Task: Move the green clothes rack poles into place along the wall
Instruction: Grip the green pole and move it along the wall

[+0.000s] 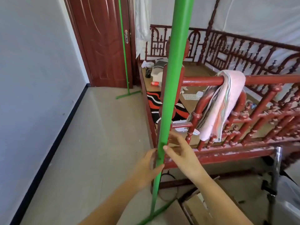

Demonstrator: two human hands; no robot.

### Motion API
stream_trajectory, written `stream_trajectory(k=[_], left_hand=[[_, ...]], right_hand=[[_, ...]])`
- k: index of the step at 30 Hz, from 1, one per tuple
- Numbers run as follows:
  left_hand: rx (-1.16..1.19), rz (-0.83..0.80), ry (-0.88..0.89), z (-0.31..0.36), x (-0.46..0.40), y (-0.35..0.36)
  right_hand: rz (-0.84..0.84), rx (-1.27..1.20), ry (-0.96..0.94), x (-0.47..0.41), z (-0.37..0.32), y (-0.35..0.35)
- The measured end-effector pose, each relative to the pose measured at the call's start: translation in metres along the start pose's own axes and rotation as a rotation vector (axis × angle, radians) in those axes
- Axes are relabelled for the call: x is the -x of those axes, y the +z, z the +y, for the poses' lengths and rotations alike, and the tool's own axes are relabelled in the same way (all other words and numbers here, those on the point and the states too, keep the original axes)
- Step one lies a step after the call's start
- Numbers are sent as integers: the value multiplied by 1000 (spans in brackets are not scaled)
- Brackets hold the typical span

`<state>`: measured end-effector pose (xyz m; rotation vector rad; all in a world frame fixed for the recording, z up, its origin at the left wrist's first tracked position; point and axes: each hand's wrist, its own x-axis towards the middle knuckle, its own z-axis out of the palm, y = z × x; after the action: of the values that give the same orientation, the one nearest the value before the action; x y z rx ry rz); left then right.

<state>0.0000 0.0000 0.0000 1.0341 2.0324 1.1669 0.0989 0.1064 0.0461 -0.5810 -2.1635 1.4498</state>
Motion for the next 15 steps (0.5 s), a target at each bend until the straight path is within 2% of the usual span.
stream_trajectory(k=[6,15], left_hand=[[144,78,-74,7,-19,18],[259,149,-76,7,-14,22]], right_hand=[[-65,23,-23,-13,-16,11],[-132,58,-21,-18,-23,22]])
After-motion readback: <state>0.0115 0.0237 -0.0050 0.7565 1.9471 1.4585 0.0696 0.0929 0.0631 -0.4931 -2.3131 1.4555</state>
